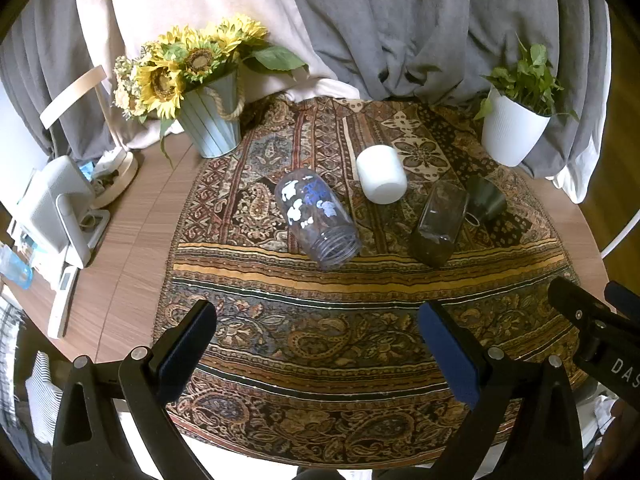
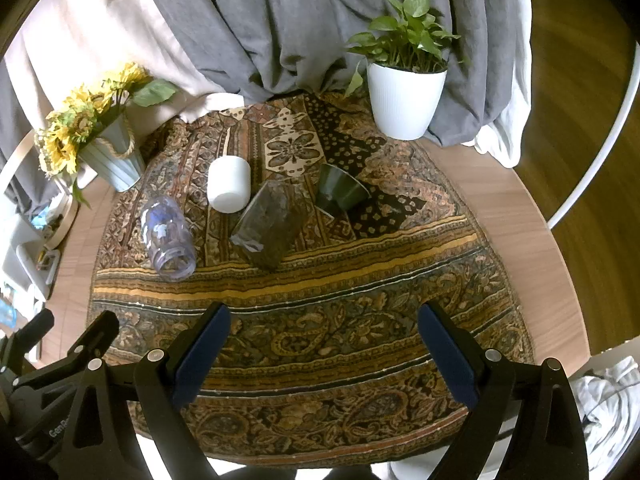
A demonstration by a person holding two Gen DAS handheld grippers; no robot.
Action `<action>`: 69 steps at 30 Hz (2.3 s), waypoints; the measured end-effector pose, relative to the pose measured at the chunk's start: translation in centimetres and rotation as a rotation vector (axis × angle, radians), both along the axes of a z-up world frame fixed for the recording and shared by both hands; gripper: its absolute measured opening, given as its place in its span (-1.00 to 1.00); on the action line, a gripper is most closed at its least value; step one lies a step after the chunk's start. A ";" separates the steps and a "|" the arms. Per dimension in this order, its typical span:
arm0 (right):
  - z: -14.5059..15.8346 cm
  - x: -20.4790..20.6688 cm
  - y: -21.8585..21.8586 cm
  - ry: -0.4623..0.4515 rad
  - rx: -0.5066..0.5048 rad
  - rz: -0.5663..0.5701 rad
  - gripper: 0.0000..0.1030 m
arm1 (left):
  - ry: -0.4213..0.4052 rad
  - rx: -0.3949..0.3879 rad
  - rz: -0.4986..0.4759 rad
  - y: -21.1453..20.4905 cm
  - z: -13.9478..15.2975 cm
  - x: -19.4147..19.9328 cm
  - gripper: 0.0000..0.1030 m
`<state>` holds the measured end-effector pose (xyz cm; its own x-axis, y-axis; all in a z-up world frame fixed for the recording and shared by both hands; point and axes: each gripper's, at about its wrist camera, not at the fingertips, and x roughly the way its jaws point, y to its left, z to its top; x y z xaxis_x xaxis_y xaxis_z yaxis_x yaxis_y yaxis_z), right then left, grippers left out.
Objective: Flip cup upside down
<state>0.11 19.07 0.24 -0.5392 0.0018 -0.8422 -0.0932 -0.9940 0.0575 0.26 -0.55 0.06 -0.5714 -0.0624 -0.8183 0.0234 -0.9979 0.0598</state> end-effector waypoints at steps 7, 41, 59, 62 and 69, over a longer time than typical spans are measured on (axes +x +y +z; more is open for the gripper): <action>0.1 -0.1 0.0 0.001 -0.001 0.001 0.84 | -0.002 0.002 0.001 0.0 0.1 -0.1 1.00; -0.2 -0.7 -1.3 -0.002 -0.012 0.013 0.84 | -0.019 0.018 0.039 -1.5 -0.3 -0.3 1.00; -1.0 -5.1 -10.0 -0.015 -0.020 0.225 0.84 | -0.050 0.008 0.192 -9.1 -1.4 -1.7 1.00; -1.4 -7.0 -11.7 -0.039 -0.038 0.274 0.84 | -0.061 0.017 0.227 -10.6 -1.9 -2.6 1.00; -3.3 -10.6 -15.5 -0.082 -0.034 0.353 0.84 | -0.097 0.021 0.297 -13.4 -3.5 -4.6 1.00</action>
<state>-10.53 3.54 -3.04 -0.4323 -0.2016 -0.8789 0.2499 -0.9633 0.0981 -4.30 -13.98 -3.42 -0.4501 -0.1979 -0.8708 0.3097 -0.9492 0.0556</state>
